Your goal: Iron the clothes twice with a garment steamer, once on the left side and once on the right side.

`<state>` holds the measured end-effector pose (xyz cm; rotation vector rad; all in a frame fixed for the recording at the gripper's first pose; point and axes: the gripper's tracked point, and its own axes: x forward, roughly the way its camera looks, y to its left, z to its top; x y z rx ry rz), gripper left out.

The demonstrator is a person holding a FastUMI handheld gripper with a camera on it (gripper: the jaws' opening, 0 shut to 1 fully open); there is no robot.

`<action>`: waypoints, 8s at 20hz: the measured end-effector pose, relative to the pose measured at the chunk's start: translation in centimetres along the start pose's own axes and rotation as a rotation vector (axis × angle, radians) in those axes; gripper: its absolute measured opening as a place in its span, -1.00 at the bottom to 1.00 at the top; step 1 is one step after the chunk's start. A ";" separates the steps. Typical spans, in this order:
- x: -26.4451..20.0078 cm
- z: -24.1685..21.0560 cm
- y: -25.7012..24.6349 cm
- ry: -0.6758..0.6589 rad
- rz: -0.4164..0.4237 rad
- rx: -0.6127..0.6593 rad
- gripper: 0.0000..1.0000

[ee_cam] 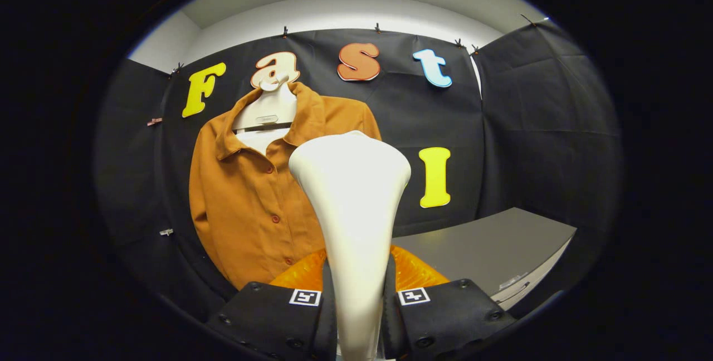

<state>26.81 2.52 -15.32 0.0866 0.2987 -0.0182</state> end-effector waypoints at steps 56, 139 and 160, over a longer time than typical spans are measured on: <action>1.6 -10.9 7.8 0.255 -0.007 -0.026 -0.29; -9.2 -3.9 -1.6 0.104 0.045 -0.067 -0.29; -10.6 5.7 -6.0 -0.107 0.039 -0.067 -0.29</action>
